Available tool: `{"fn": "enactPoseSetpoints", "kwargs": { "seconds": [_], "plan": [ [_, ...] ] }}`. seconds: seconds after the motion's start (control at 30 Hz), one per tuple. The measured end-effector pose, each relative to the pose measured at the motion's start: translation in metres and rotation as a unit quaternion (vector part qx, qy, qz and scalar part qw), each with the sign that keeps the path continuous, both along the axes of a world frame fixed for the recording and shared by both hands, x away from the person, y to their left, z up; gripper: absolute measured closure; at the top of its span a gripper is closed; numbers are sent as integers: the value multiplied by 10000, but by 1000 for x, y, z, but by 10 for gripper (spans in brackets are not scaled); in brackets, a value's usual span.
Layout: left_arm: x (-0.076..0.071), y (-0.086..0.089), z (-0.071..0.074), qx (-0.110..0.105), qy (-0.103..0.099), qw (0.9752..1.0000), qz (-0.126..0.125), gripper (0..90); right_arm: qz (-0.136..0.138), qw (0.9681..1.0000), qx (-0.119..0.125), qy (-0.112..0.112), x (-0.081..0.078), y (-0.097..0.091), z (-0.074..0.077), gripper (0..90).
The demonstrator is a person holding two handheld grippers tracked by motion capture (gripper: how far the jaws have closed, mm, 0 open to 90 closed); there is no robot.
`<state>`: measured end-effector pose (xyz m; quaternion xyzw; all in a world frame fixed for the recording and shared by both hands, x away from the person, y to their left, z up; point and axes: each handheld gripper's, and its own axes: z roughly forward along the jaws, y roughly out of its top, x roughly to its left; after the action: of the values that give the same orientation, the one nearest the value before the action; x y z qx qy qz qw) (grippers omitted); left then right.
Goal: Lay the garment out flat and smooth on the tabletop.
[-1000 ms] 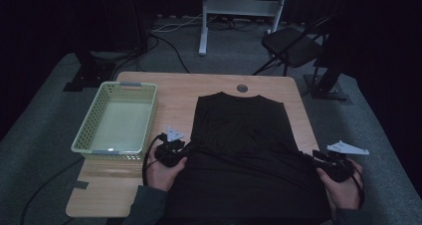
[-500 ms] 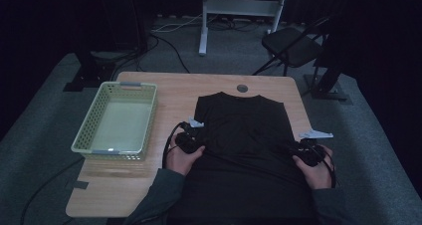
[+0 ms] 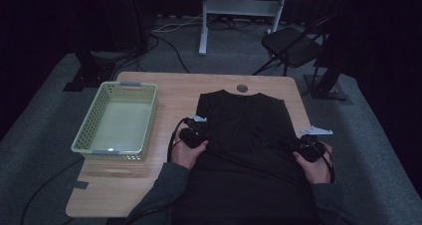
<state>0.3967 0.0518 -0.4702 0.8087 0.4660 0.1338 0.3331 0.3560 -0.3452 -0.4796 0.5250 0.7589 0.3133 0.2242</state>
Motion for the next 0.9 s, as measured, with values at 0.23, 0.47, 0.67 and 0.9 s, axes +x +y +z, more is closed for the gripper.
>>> {"fn": "enactPoseSetpoints", "kwargs": {
  "seconds": [0.23, 0.47, 0.67, 0.9],
  "plan": [
    [12, -3, 0, -15, 18, 9999, 130, 587, -103, 9999, -55, 35, 18, -3, 1, 558],
    [23, -2, 1, -48, 66, 9997, 218, 591, -176, 9998, -54, 29, 30, -4, 1, 558],
    [18, 11, 12, -503, -23, 9983, 289, 586, -206, 9997, 19, -104, 28, -5, -2, 558],
    [-3, 14, 12, -369, -112, 9991, 150, 581, -222, 9995, 91, -222, 25, -6, -5, 557]
  ]
}}
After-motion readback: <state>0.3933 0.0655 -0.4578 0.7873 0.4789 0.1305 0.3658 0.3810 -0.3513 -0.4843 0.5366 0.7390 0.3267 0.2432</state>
